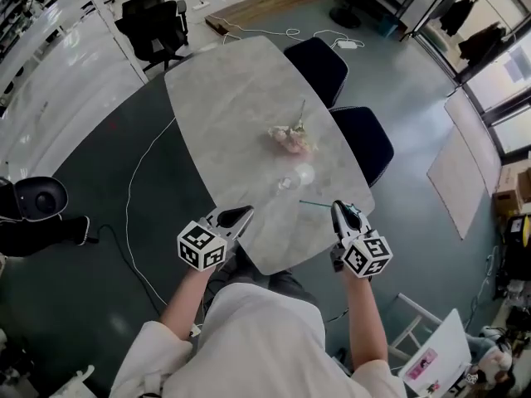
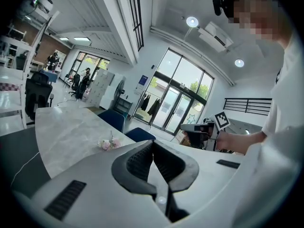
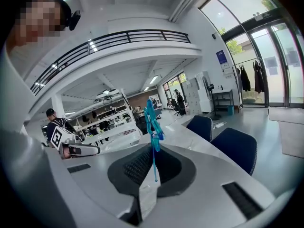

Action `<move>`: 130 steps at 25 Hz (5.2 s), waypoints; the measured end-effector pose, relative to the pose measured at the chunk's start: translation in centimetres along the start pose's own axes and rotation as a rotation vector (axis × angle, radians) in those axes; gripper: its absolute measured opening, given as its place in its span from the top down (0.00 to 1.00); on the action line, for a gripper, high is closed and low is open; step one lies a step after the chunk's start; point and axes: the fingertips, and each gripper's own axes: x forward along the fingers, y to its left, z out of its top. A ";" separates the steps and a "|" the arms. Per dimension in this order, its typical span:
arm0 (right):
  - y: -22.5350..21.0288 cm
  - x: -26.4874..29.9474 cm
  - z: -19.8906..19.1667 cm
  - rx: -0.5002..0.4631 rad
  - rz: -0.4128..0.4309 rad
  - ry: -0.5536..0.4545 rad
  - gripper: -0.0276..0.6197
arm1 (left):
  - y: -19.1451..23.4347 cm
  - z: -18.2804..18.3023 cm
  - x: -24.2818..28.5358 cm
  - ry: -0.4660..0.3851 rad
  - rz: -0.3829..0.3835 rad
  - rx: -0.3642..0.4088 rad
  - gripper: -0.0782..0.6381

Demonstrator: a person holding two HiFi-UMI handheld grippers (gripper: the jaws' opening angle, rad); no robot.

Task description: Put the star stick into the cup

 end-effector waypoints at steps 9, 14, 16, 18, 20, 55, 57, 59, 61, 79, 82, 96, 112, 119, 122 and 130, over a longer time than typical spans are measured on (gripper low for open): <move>-3.8 6.1 -1.9 0.034 0.067 0.054 0.93 | 0.5 -1.7 2.5 -0.018 0.090 -0.086 0.86; -6.0 9.7 -3.2 0.015 0.099 0.079 0.93 | 1.2 -3.0 3.5 -0.018 0.147 -0.116 0.86; -6.7 11.4 -4.1 -0.001 0.114 0.098 0.93 | 1.8 -3.6 4.0 -0.018 0.173 -0.131 0.86; -7.2 12.8 -4.9 -0.020 0.127 0.117 0.93 | 2.3 -4.3 4.6 -0.017 0.196 -0.147 0.86; -7.7 14.1 -5.7 -0.042 0.134 0.136 0.93 | 2.7 -4.9 5.2 -0.012 0.212 -0.160 0.86; -14.9 22.9 -19.2 0.033 0.039 0.412 0.69 | 5.6 -9.8 7.4 0.083 0.305 -0.302 0.86; -15.1 22.6 -19.7 0.041 0.029 0.427 0.66 | 5.5 -9.9 7.0 0.091 0.302 -0.303 0.86; -15.4 22.3 -20.0 0.050 0.014 0.433 0.65 | 5.4 -10.0 6.7 0.098 0.295 -0.303 0.86; -15.6 21.9 -20.1 0.061 0.001 0.431 0.65 | 5.3 -10.2 6.4 0.104 0.288 -0.301 0.86; -9.0 13.4 -14.2 0.054 -0.079 0.281 0.74 | 3.2 -8.6 4.7 0.164 0.149 -0.212 0.86; -7.0 11.4 -12.7 0.042 -0.088 0.241 0.77 | 2.4 -8.2 3.9 0.163 0.117 -0.186 0.86; -0.6 2.1 -6.7 -0.086 -0.148 0.092 0.94 | -0.8 -5.6 1.9 0.162 0.003 -0.053 0.86; 0.3 -6.4 -0.5 -0.185 -0.086 -0.051 0.95 | -8.1 1.4 3.6 0.028 -0.006 0.113 0.86; -0.2 -9.5 1.8 -0.225 -0.046 -0.109 0.95 | -11.9 3.3 3.8 -0.043 0.013 0.180 0.86; 0.2 -10.5 3.0 -0.229 -0.023 -0.139 0.95 | -13.3 4.2 3.4 -0.064 0.009 0.196 0.86; 1.7 -12.2 4.1 -0.245 0.020 -0.160 0.95 | -15.5 5.5 1.6 -0.110 0.015 0.210 0.86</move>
